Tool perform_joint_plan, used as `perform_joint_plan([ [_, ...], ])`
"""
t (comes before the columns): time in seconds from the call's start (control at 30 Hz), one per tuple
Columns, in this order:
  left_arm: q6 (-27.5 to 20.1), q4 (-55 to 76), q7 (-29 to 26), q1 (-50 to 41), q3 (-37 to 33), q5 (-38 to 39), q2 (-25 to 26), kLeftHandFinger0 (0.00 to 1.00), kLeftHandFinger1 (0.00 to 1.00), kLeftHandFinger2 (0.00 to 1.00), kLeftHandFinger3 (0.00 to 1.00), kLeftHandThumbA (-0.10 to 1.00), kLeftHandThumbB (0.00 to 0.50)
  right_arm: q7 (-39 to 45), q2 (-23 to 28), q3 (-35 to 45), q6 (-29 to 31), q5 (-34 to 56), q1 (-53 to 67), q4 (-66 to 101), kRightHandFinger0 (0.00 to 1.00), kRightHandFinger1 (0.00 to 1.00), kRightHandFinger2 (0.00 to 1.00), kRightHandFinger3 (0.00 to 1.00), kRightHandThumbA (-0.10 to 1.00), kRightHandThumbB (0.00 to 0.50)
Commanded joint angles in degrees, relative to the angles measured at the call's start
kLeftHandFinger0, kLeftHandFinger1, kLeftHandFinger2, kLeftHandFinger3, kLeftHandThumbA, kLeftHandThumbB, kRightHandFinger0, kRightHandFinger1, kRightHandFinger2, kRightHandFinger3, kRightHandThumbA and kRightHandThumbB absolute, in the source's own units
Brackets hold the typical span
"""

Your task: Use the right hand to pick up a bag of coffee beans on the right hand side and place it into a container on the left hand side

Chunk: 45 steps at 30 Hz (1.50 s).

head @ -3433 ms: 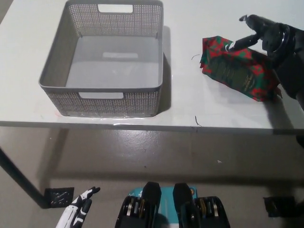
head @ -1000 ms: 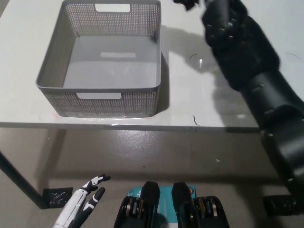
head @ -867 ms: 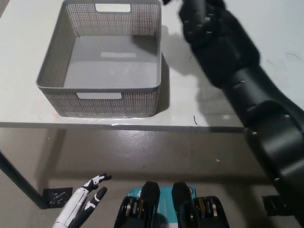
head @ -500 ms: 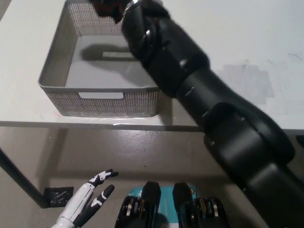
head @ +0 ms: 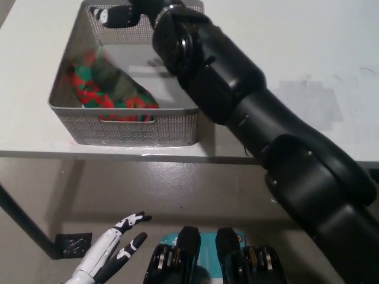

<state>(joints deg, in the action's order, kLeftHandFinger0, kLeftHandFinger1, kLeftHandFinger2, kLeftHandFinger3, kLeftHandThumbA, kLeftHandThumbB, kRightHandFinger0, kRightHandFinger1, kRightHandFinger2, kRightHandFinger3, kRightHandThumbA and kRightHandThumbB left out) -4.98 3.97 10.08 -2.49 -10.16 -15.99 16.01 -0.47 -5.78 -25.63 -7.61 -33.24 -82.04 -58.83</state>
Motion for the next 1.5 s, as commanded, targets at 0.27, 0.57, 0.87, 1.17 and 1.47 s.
perform_joint_plan([
  [0.27, -1.5, 0.8, 0.6, 0.1, -0.4, -0.8, 0.7, 1.00, 1.00, 1.00, 1.00, 1.00, 0.473, 4.5, 10.6, 1.0, -4.8, -1.5, 6.6, 22.4, 1.00, 1.00, 1.00, 1.00, 0.74, 0.423],
  [0.57, -1.2, 1.2, 1.7, -0.1, -0.3, 0.0, 1.4, 1.00, 1.00, 1.00, 1.00, 1.00, 0.467, 6.0, 14.4, 26.5, -3.2, 30.2, 39.4, 74.2, 1.00, 1.00, 1.00, 1.00, 0.73, 0.377],
  [0.87, -0.9, -0.5, 1.3, 0.7, 0.5, 2.0, 0.1, 1.00, 1.00, 1.00, 1.00, 1.00, 0.500, 3.5, 18.0, 33.4, 14.0, 50.6, 71.9, 90.7, 1.00, 1.00, 1.00, 1.00, 1.00, 0.326],
  [1.17, -2.7, -1.2, -0.9, 0.9, 2.0, 3.0, -1.8, 1.00, 1.00, 1.00, 1.00, 1.00, 0.467, 13.5, 14.4, 31.9, 18.8, 58.1, 88.6, 78.1, 1.00, 1.00, 1.00, 1.00, 1.00, 0.420],
  [1.47, -3.6, -2.0, -0.8, 0.1, 2.7, 4.9, -3.1, 1.00, 1.00, 1.00, 1.00, 1.00, 0.473, 16.6, 6.3, 27.1, 25.0, 50.5, 93.3, 55.7, 1.00, 1.00, 1.00, 1.00, 1.00, 0.302],
])
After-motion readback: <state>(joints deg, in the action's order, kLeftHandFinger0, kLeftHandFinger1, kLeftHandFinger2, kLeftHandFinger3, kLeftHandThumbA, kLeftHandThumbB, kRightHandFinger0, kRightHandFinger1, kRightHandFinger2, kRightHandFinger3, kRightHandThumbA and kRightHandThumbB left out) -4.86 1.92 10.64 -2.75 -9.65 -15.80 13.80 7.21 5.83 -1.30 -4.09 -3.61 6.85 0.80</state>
